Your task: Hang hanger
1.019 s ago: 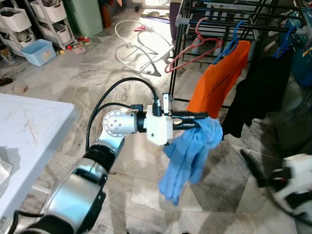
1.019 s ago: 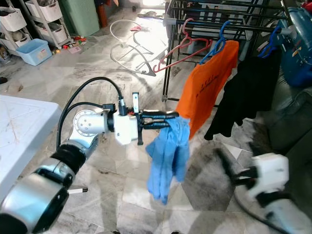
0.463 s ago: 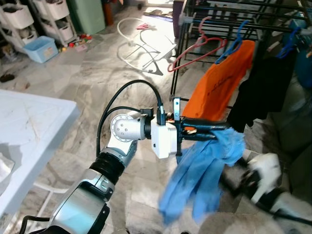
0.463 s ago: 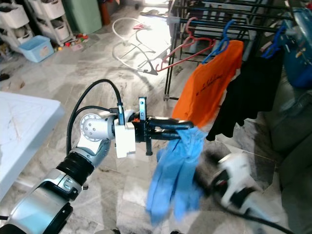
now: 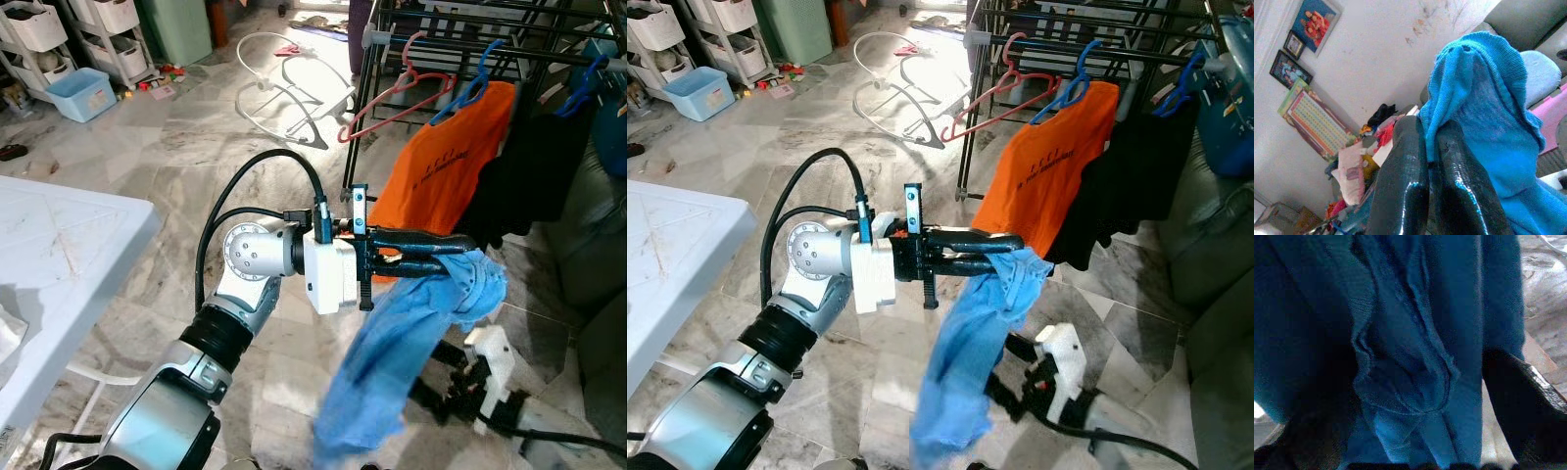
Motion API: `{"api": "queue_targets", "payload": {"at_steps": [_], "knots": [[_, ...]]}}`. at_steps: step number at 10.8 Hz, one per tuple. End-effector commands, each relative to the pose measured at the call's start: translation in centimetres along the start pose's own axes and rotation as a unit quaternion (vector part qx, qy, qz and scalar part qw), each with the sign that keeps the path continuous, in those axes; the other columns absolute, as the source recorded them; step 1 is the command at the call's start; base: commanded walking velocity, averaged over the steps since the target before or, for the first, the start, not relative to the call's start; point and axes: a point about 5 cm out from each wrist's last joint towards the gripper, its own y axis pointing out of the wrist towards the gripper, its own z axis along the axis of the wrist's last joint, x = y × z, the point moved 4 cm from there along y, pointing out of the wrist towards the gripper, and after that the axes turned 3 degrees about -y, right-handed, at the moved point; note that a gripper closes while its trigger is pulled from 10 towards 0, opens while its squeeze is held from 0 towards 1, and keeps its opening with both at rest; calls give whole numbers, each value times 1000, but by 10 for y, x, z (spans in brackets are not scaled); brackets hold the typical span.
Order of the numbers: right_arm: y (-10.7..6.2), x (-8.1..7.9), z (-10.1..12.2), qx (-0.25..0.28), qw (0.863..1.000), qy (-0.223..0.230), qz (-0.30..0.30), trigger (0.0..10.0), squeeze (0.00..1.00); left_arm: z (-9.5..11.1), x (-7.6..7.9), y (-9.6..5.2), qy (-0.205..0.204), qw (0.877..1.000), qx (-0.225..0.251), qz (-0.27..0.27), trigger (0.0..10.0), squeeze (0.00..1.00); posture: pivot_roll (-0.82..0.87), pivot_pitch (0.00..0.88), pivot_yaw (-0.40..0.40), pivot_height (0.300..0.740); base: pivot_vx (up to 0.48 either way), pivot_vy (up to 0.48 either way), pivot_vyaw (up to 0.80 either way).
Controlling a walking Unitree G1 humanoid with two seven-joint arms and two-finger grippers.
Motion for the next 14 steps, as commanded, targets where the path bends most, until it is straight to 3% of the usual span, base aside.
{"api": "queue_targets", "payload": {"at_steps": [1, 3, 6, 10, 14], "knots": [[1, -2, -5, -2, 1000, 8, 2, 0, 0, 6, -4, 2, 8, 1000, 12, 11, 10000, 0, 119, 152, -6, 740, 0, 0, 0], [4, -1, -5, 12, 1000, 7, -16, 0, 0, 7, -6, 3, 5, 1000, 14, 16, 10000, 0, 117, 152, 2, 740, 0, 0, 0], [4, 14, 4, 49, 996, -1, -71, 0, 0, 6, -11, 3, 2, 1000, 13, 25, 10000, 0, 115, 155, 12, 740, 0, 0, 0], [8, 12, 4, 62, 995, -5, -80, 0, 0, 6, -8, 4, -5, 1000, 15, 22, 10000, 0, 112, 159, 21, 740, 0, 0, 0], [-1, 26, 11, 87, 986, -20, -138, 0, 0, 3, -8, 4, -9, 1000, 10, 26, 10000, 0, 108, 154, 20, 740, 0, 0, 0]]}}
